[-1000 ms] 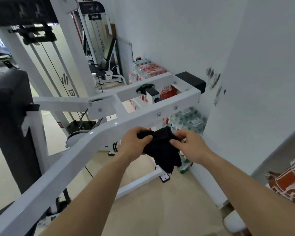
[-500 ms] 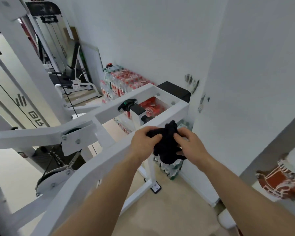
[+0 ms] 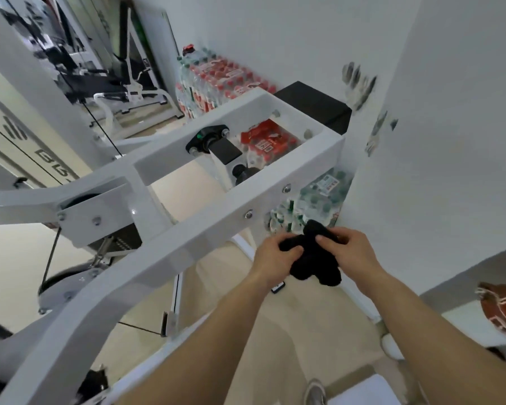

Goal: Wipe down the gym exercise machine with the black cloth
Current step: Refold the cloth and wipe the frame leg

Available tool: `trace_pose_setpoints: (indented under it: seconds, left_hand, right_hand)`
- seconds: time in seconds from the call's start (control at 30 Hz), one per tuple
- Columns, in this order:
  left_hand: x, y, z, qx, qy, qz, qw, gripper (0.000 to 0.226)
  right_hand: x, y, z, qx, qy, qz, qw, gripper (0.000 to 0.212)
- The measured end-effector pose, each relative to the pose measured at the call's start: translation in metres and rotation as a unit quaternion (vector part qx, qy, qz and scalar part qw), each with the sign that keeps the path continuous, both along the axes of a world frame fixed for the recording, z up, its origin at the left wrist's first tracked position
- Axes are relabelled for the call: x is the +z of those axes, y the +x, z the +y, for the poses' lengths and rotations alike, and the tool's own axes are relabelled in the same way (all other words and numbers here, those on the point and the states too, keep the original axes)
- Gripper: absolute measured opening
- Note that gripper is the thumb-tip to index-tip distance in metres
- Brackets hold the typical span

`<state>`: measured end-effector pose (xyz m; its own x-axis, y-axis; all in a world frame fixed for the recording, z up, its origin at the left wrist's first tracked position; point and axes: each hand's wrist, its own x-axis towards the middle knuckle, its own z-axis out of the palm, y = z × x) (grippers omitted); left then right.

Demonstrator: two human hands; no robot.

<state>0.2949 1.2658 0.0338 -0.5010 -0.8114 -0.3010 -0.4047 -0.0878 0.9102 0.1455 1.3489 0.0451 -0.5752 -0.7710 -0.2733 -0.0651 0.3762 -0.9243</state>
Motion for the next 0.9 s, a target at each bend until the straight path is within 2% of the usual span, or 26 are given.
trace_pose_setpoints:
  seconds: [0.1, 0.17, 0.23, 0.33, 0.4, 0.5, 0.63, 0.73, 0.8, 0.83, 0.87, 0.9]
  left_hand:
    - [-0.036, -0.012, -0.008, 0.049, 0.019, -0.041, 0.998, 0.013]
    - [-0.06, -0.02, -0.017, 0.086, -0.005, -0.068, 0.994, 0.014]
    - [-0.082, -0.027, -0.029, 0.082, -0.068, -0.118, 0.987, 0.02]
    - [-0.122, -0.033, -0.051, 0.007, -0.21, -0.196, 0.958, 0.028]
    - [-0.15, -0.033, -0.07, 0.015, -0.257, -0.183, 0.949, 0.029]
    - [-0.183, -0.03, -0.101, 0.105, -0.352, -0.116, 0.923, 0.026]
    - [-0.215, -0.028, -0.133, 0.252, -0.467, 0.006, 0.847, 0.028]
    - [-0.223, -0.021, -0.154, 0.286, -0.599, 0.095, 0.742, 0.034]
    - [-0.219, -0.016, -0.164, 0.298, -0.682, 0.078, 0.663, 0.029]
    - [-0.217, -0.015, -0.168, 0.298, -0.707, 0.061, 0.638, 0.024]
    - [-0.216, -0.015, -0.172, 0.296, -0.719, 0.043, 0.627, 0.018]
    - [-0.216, -0.016, -0.174, 0.289, -0.719, 0.026, 0.632, 0.016]
  right_hand:
    - [-0.04, -0.024, -0.008, 0.02, 0.033, -0.008, 0.999, 0.01]
    - [-0.069, -0.036, -0.017, 0.021, 0.041, -0.02, 0.999, 0.012]
    - [-0.098, -0.044, -0.033, 0.024, 0.039, -0.033, 0.998, 0.017]
    - [-0.145, -0.049, -0.067, 0.042, 0.018, -0.035, 0.998, 0.02]
    - [-0.171, -0.05, -0.096, 0.053, -0.014, -0.03, 0.998, 0.02]
    - [-0.203, -0.047, -0.145, 0.062, -0.088, -0.035, 0.994, 0.029]
    - [-0.223, -0.037, -0.196, 0.076, -0.229, -0.063, 0.968, 0.042]
    - [-0.225, -0.03, -0.224, 0.092, -0.326, -0.062, 0.939, 0.042]
    - [-0.222, -0.025, -0.237, 0.11, -0.384, -0.051, 0.915, 0.037]
    - [-0.219, -0.021, -0.242, 0.121, -0.411, -0.048, 0.902, 0.037]
    - [-0.217, -0.016, -0.247, 0.132, -0.43, -0.044, 0.892, 0.036]
    - [-0.216, -0.011, -0.251, 0.147, -0.442, -0.037, 0.884, 0.036]
